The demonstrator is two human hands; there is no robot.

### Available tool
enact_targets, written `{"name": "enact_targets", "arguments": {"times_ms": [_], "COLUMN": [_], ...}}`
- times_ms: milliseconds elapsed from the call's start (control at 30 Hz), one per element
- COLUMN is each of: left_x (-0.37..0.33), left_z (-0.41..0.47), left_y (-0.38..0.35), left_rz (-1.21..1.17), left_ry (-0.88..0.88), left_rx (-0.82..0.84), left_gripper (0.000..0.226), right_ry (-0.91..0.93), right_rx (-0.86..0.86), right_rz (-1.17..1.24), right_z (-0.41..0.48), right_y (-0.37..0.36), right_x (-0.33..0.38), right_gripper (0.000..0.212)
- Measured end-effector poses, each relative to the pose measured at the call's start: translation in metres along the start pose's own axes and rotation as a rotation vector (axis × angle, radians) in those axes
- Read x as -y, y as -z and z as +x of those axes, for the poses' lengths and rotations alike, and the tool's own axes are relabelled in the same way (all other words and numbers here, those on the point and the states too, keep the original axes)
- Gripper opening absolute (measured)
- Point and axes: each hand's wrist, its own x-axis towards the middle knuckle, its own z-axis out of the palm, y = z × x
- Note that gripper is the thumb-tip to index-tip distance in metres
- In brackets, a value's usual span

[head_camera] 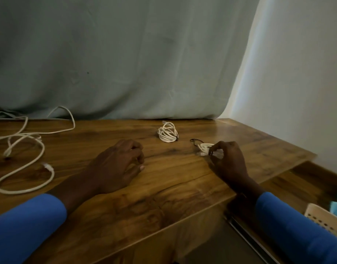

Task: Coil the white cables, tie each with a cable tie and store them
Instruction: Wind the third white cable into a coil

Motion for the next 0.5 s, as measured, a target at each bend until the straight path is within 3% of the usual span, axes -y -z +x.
{"name": "enact_targets", "arguments": {"times_ms": [200,400,500], "left_x": [0.000,-0.003,-0.006], "left_z": [-0.003,-0.006,-0.008], "left_y": [0.002,0.007,0.018], "left_rz": [0.018,0.043,0.200], "left_ry": [0.034,0.018,0.023], "left_rx": [0.032,0.011,-0.046], "left_gripper": [0.045,0.042,0.039], "right_ry": [-0.016,0.216,0.292], "right_rx": [0.051,-0.120,-0.051], "right_rz": [0.033,0.015,0.148], "right_z": [-0.005,-0.014,-0.027], "right_y": [-0.006,0.000,-0.004], "right_x": [-0.002,0.008,0.038], "right_gripper": [0.020,0.014,0.012]}}
